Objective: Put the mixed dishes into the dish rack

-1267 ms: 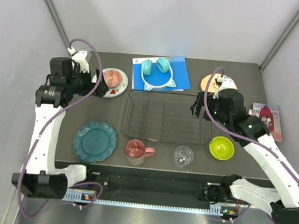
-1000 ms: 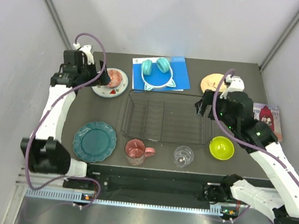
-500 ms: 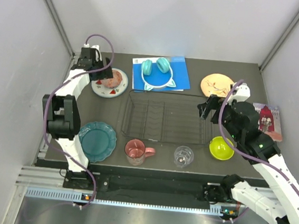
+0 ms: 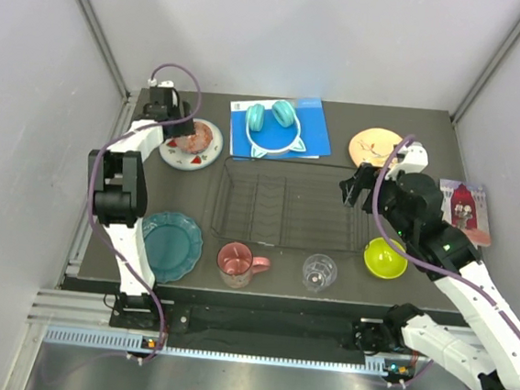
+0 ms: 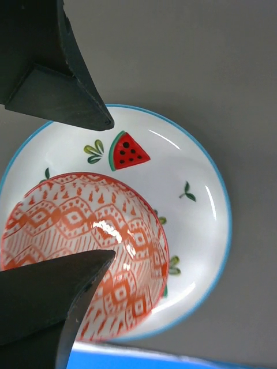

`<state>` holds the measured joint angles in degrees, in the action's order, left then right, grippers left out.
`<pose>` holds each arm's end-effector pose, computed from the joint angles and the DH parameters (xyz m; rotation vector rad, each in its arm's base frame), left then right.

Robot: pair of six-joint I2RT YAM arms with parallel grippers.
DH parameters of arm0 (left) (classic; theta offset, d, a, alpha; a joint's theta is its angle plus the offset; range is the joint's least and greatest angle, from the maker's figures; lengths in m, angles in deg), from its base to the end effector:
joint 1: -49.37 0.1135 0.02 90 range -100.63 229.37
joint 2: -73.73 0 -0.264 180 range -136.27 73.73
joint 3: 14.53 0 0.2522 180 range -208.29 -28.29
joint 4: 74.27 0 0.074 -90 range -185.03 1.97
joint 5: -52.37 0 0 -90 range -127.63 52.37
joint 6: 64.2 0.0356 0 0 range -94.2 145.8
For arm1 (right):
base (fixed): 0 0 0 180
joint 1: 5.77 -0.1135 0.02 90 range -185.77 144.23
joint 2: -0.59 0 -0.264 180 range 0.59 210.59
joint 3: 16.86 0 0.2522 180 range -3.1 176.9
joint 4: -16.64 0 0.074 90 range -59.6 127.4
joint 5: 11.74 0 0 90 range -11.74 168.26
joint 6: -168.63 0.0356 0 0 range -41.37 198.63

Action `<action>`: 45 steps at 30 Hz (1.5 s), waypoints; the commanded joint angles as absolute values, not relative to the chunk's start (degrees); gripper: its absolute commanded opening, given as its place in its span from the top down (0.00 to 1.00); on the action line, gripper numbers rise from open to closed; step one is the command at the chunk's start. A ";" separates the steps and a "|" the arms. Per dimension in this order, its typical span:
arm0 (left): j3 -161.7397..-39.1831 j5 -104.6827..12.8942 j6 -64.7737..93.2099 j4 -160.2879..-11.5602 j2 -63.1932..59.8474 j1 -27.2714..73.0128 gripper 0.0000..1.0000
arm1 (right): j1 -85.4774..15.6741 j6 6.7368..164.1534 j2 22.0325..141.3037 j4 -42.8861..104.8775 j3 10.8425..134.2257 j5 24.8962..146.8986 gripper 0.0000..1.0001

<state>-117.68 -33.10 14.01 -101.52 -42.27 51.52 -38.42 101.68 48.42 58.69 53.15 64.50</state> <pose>0.4649 0.0203 0.2242 -0.3166 2.2458 0.0007 0.1548 0.0891 0.3675 0.0014 1.9303 0.4255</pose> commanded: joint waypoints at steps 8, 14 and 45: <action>-118.99 -32.80 14.11 -99.01 -45.80 51.57 0.52 | -39.00 101.39 48.05 56.06 55.08 63.23 0.11; -119.00 -34.99 13.50 -98.75 -45.62 51.66 0.81 | -38.91 101.48 47.08 56.85 54.56 62.35 0.11; -116.27 -3.22 43.02 -132.59 -3.43 17.84 1.00 | -38.82 103.76 38.21 56.24 51.13 62.35 0.14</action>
<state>-115.75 -18.65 36.15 -128.26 -1.62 24.01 -38.42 102.51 40.99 58.24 50.50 63.14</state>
